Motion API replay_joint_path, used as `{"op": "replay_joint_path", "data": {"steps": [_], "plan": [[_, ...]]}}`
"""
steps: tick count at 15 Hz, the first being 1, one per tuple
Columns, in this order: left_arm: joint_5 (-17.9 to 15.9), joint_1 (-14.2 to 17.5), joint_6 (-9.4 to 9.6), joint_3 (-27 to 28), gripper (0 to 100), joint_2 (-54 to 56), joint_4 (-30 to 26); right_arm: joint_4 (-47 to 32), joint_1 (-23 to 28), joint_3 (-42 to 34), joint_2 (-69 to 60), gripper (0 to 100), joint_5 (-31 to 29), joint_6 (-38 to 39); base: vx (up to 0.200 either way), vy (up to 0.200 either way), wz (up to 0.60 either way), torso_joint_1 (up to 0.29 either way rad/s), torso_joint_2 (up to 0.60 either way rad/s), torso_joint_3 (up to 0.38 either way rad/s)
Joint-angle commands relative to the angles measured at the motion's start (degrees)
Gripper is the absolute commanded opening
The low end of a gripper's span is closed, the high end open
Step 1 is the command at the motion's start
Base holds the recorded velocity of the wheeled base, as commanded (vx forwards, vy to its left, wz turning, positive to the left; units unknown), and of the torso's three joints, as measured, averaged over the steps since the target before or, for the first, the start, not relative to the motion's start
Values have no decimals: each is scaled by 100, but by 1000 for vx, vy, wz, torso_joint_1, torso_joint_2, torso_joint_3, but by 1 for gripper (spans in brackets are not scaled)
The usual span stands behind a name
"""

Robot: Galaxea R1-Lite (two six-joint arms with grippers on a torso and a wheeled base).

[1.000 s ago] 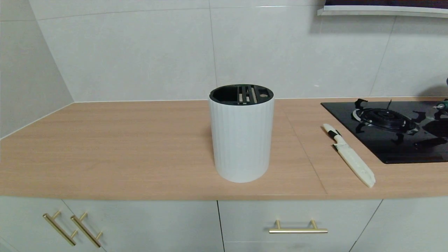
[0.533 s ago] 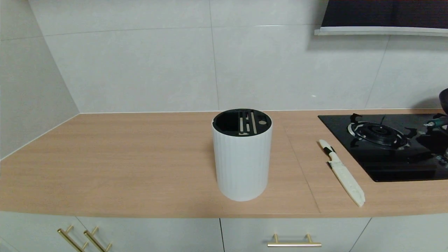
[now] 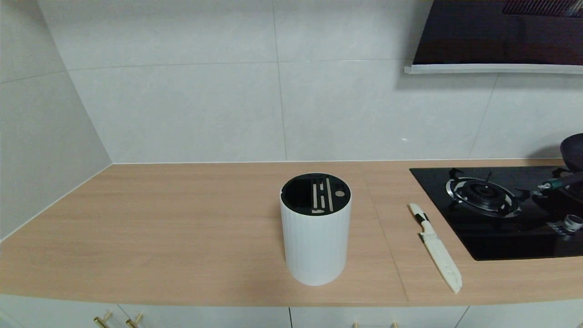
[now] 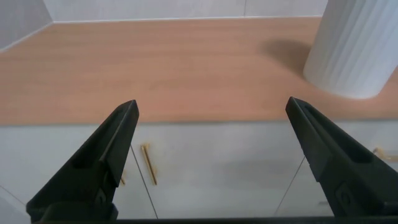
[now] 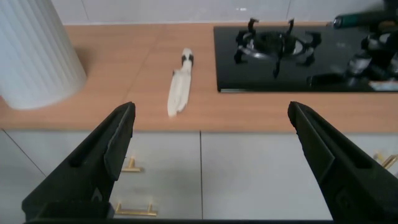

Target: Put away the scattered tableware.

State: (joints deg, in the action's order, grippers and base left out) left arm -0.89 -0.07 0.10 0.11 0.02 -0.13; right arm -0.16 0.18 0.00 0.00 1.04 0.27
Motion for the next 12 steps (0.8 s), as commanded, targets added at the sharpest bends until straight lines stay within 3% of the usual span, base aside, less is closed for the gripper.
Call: {"op": "replay_joint_path", "data": {"steps": [1,9,12], "plan": [[1,-1,-1,-2,100,-2,-4,-2,-1,0,9,100,2,0,0,0,0,271,-588,-320],[1,-1,-1,-2,100,-2,-4,-2,-1,0,9,100,-7,8,0,0,0,215,-444,-235],[1,-1,-1,7,100,-2,-4,-2,-1,0,9,100,2,0,0,0,0,20,-35,-17]]}}
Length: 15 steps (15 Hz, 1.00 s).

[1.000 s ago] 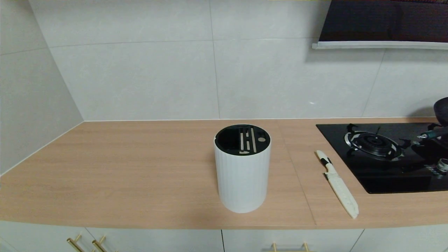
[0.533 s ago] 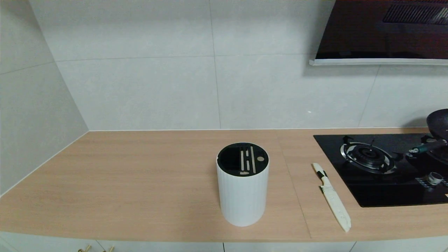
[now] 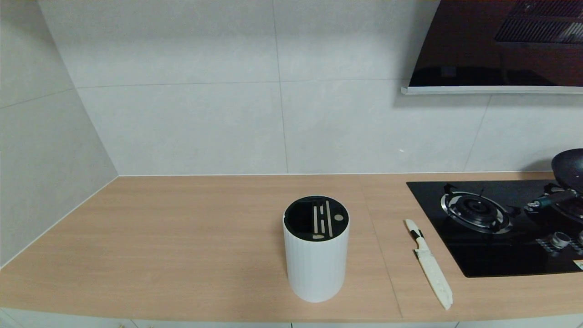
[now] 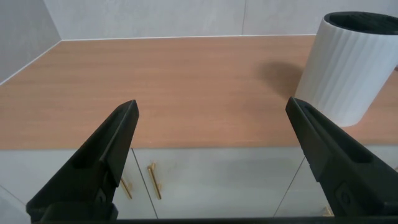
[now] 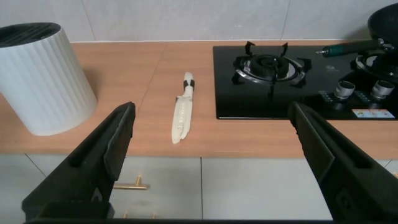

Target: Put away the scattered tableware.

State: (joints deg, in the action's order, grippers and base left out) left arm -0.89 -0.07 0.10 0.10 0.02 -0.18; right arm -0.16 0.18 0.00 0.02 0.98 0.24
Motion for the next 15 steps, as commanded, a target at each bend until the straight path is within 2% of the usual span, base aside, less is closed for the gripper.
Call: {"op": "replay_joint_path", "data": {"steps": [1,7,9,10,12,15], "plan": [[1,-1,-1,8,100,-2,1,-2,-1,0,6,100,-1,11,0,0,0,0,0,0],[1,-1,8,-1,100,-2,1,16,-1,26,15,100,26,-77,0,0,0,0,0,0],[1,-1,8,8,100,-2,1,51,-36,765,147,100,403,81,0,0,0,0,0,0],[1,-1,8,-1,100,-2,1,-116,-115,1151,709,100,808,187,0,0,0,0,0,0],[1,-1,8,8,100,-2,1,-134,-133,1477,1878,100,1089,187,0,0,0,0,0,0],[1,-1,8,-1,100,-2,1,-72,-212,2171,4102,100,1203,187,0,0,0,0,0,0]]}}
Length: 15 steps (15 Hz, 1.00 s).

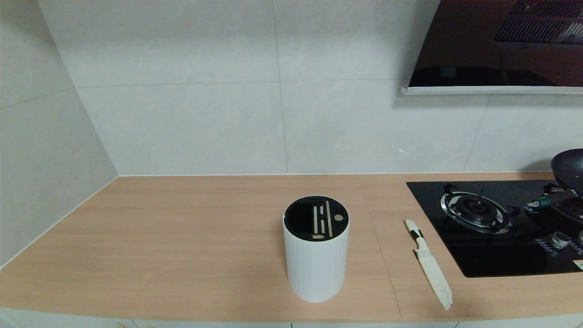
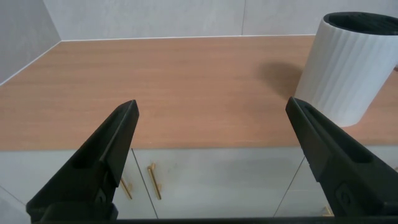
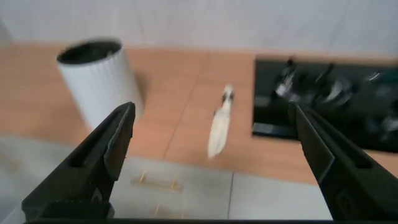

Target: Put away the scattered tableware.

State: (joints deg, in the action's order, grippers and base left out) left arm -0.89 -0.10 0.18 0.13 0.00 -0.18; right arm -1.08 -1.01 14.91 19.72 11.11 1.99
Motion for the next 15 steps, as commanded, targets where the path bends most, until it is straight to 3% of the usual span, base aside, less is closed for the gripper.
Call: {"op": "replay_joint_path", "data": {"steps": [1,4,5,7,12,15], "plan": [[1,1,-1,4,100,0,1,21,-409,952,2862,100,137,12,0,0,0,0,0,0],[1,1,-1,-5,100,0,1,381,-804,1462,4698,100,-276,74,0,0,0,0,0,0],[1,1,-1,4,100,0,1,434,-822,1471,4786,100,-284,74,0,0,0,0,0,0],[-8,1,-1,-5,100,0,1,1787,-892,1515,6456,100,-645,74,0,0,0,0,0,0],[1,1,-1,-5,100,0,1,4002,-997,1550,8935,100,-785,39,0,0,0,0,0,0],[1,1,-1,-5,100,0,1,4942,-1068,1620,10104,100,-1286,21,0,0,0,0,0,0]]}}
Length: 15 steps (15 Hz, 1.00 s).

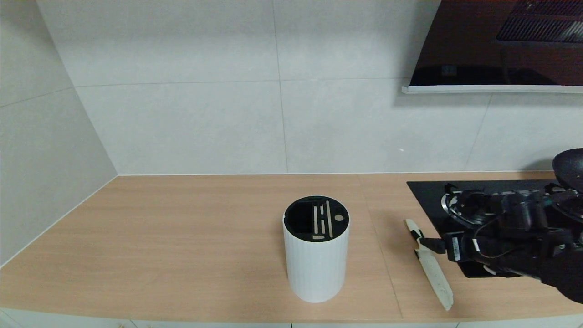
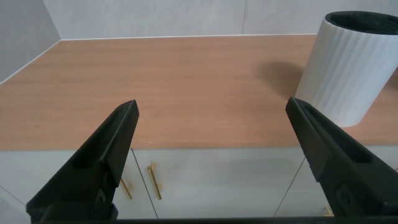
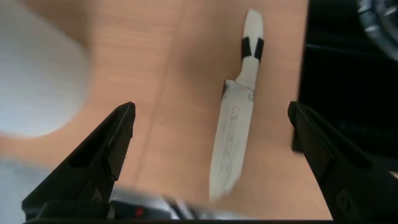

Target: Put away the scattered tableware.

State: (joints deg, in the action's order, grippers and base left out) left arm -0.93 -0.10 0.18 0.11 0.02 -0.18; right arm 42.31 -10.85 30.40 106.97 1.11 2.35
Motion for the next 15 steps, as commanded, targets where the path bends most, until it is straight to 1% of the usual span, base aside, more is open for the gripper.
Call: {"op": "replay_joint_path", "data": {"steps": [1,3,5,9,10,12,14,15], "plan": [[5,1,-1,-2,100,-2,1,814,-93,97,1607,100,-383,-16,0,0,0,0,0,0],[5,1,-1,7,100,-2,1,1112,-93,194,2003,100,-427,-16,0,0,0,0,0,0],[5,1,-1,7,100,-2,1,1130,-84,326,2275,100,-498,2,0,0,0,0,0,0],[5,1,-1,7,100,-2,1,1148,-75,414,2425,100,-656,28,0,0,0,0,0,0],[5,1,-1,-2,100,-2,1,1332,-66,449,2451,100,-673,37,0,0,0,0,0,0],[5,1,-1,7,100,-2,1,1429,-49,502,2548,100,-814,37,0,0,0,0,0,0],[5,1,-1,-2,100,-2,1,1455,-49,625,2645,100,-902,46,0,0,0,0,0,0],[5,1,-1,7,100,-2,1,1455,-40,739,2688,100,-937,169,0,0,0,0,0,0]]}}
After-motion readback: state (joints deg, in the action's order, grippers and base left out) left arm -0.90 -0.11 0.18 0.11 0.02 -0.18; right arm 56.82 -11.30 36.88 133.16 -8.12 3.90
